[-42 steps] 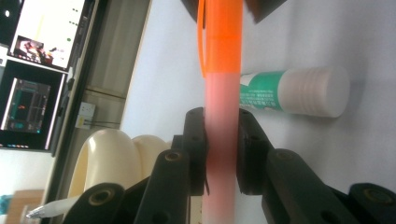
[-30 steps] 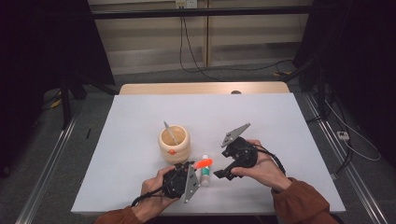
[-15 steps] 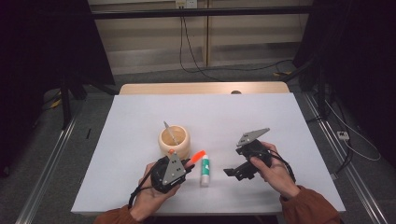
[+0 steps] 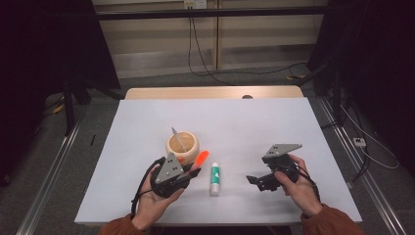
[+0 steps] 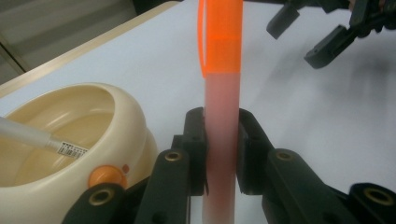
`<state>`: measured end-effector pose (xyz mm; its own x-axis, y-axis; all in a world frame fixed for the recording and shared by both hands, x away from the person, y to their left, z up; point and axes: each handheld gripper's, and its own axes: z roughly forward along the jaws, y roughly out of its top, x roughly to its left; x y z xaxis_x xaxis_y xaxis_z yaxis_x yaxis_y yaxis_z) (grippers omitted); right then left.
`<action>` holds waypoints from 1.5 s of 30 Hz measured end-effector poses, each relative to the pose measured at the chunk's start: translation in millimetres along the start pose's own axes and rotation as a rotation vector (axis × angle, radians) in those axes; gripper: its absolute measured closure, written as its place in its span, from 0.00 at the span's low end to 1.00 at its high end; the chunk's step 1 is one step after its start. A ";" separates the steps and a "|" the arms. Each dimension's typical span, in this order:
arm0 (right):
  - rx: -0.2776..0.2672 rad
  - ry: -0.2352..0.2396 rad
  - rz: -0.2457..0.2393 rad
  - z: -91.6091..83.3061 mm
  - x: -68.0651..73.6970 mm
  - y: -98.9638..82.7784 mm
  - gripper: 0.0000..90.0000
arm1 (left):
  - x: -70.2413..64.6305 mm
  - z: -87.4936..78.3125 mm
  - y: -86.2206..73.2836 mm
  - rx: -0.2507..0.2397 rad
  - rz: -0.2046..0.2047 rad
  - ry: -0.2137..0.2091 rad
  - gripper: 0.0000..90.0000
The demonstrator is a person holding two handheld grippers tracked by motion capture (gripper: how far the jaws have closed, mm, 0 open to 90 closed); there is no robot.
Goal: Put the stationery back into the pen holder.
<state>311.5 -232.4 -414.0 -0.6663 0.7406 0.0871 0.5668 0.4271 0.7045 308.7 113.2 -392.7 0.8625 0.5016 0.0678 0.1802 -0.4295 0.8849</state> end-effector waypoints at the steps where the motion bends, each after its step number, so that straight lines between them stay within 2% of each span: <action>1: -0.008 -0.012 -0.001 -1.0 -0.2 -2.1 0.10 | 1.4 -1.5 0.7 0.000 0.003 0.004 0.86; 4: -0.050 -0.023 0.026 -6.1 -3.8 -8.4 0.10 | 5.5 -5.7 2.2 -0.021 -0.026 0.000 0.86; 9: -0.079 -0.063 0.052 -12.5 -10.4 -18.2 0.10 | 8.4 -11.5 5.4 -0.033 -0.012 0.035 0.86; 11: -0.077 -0.076 0.055 -13.2 -11.7 -22.1 0.11 | 10.8 -13.5 6.8 -0.043 -0.025 0.026 0.86; 15: -0.099 -0.095 0.058 -15.8 -11.8 -29.1 0.11 | 13.5 -17.8 10.7 -0.054 -0.022 0.044 0.86; 17: -0.124 -0.102 0.061 -18.2 -11.5 -31.1 0.11 | 17.6 -23.5 15.4 -0.073 -0.016 0.063 0.86; 19: -0.142 -0.104 0.066 -20.0 -11.5 -33.1 0.11 | 20.4 -27.6 18.3 -0.088 -0.027 0.075 0.86; 24: -0.157 -0.111 0.073 -19.1 -13.0 -40.3 0.11 | 29.7 -34.1 25.8 -0.117 -0.037 0.103 0.86; 27: -0.183 -0.110 0.080 -22.9 -13.6 -43.2 0.10 | 36.8 -36.3 29.9 -0.128 -0.052 0.112 0.86; 31: -0.199 -0.121 0.088 -26.3 -15.5 -47.3 0.10 | 49.3 -34.1 33.5 -0.140 -0.106 0.109 0.86; 33: -0.201 -0.122 0.092 -26.9 -16.8 -49.4 0.10 | 56.0 -31.3 34.7 -0.149 -0.150 0.094 0.86; 34: -0.203 -0.122 0.093 -26.7 -17.3 -50.0 0.11 | 56.0 -31.3 34.7 -0.149 -0.150 0.094 0.86; 35: -0.200 -0.123 0.091 -26.7 -17.6 -50.6 0.10 | 60.6 -29.4 35.8 -0.147 -0.169 0.095 0.86; 40: -0.194 -0.124 0.094 -25.4 -18.7 -50.9 0.10 | 70.4 -25.6 39.4 -0.151 -0.207 0.090 0.86; 45: -0.203 -0.125 0.107 -25.7 -19.8 -52.1 0.10 | 76.7 -19.1 45.0 -0.153 -0.212 0.098 0.86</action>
<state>282.8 -282.7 -434.3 -0.5356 0.8397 0.0900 0.5136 0.2393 0.8240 373.9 146.7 -338.8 0.7617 0.6419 -0.0888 0.2723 -0.1927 0.9427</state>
